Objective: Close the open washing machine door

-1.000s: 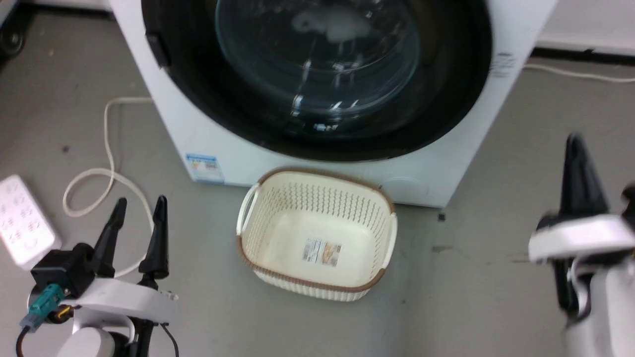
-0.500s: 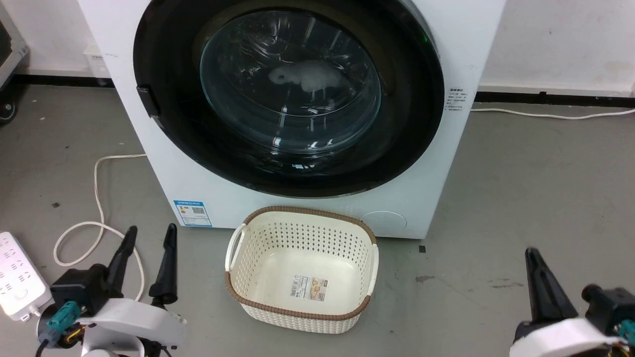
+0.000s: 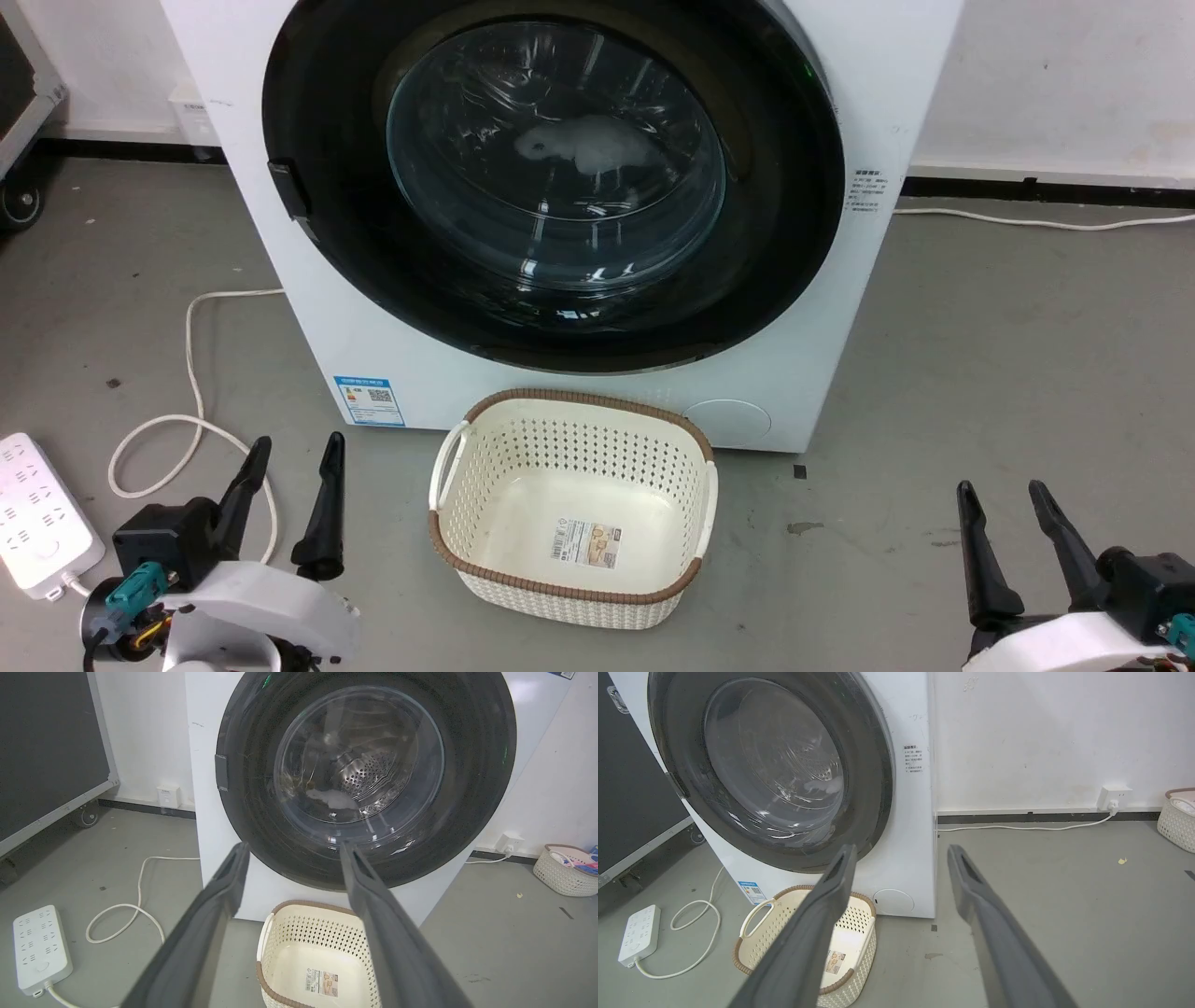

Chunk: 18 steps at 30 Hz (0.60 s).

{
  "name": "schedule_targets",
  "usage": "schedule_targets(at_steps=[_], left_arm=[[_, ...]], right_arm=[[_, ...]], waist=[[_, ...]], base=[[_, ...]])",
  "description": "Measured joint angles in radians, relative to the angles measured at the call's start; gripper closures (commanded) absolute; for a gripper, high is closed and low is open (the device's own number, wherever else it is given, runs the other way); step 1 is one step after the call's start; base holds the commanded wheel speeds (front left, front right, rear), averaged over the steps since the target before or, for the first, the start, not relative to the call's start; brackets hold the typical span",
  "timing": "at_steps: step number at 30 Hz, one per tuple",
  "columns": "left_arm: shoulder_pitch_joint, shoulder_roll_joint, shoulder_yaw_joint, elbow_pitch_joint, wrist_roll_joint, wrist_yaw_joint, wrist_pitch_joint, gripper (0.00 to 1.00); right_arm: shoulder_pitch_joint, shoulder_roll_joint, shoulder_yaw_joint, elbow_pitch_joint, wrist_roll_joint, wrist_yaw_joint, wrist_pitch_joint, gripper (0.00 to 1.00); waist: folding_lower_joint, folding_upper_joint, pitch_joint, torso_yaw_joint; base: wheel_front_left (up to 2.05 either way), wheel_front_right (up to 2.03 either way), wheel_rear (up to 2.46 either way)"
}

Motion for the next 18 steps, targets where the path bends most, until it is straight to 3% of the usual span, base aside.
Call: schedule_targets(at_steps=[15,16,18], left_arm=[[0.0,0.01,-0.008,-0.002,0.01,0.021,0.018,0.0],[0.0,0.01,-0.009,-0.001,0.01,0.021,0.018,1.0],[0.0,0.009,-0.009,-0.001,0.01,0.021,0.018,1.0]], right_arm=[[-0.001,0.0,0.017,0.002,0.009,0.0,-0.011,0.0],[-0.001,0.0,0.018,0.002,0.009,0.0,-0.012,1.0],[-0.001,0.0,0.018,0.002,0.009,0.0,-0.011,1.0]], waist=[[0.0,0.0,0.011,-0.005],[0.0,0.0,0.012,-0.004],[0.0001,0.0,0.012,-0.004]], base=[[0.0,0.0,0.0],[0.0,0.0,0.0],[0.0,0.0,0.0]])
